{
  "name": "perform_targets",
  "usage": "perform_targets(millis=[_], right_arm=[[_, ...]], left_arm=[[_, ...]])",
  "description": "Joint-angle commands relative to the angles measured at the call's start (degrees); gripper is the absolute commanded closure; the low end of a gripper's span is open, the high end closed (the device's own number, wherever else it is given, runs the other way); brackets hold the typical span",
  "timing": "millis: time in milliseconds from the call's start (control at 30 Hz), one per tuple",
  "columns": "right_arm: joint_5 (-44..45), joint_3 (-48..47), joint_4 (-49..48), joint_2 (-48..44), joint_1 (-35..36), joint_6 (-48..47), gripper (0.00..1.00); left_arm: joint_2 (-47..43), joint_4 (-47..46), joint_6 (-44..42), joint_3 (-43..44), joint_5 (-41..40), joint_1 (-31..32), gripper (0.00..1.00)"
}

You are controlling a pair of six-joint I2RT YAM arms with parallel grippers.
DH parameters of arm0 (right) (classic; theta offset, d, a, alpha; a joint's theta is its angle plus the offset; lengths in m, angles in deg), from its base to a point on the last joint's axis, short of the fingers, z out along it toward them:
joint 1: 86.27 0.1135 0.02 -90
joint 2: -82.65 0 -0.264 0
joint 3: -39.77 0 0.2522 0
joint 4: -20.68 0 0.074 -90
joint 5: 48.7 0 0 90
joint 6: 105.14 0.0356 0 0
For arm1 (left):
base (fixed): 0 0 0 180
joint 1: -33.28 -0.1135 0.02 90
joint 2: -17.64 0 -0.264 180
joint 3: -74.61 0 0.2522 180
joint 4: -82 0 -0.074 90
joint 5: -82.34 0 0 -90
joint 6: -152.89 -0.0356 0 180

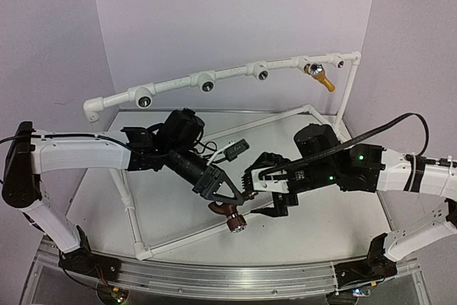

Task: Install the water faucets
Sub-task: Pass from the right arm to the left, then pass from the left arm to the right

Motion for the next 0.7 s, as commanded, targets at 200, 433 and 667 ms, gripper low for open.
perform_targets(millis=[200, 433, 667], right_arm=[[20.8, 5.1, -9.2, -7.3, -0.3, 44.0, 0.02], [4.2, 10.9, -30.6, -11.0, -0.2, 58.8, 0.02], [2.6, 8.9, -53.0, -4.2, -0.2, 71.0, 0.13]], left_arm=[[-16.0, -32.0, 14.2, -10.8, -30.1, -2.0, 1.00], [-16.3, -58.2, 22.5, -13.6, -38.4, -1.4, 1.00], [-10.9, -65.7, 26.1, -12.2, -40.3, 0.6, 1.00]])
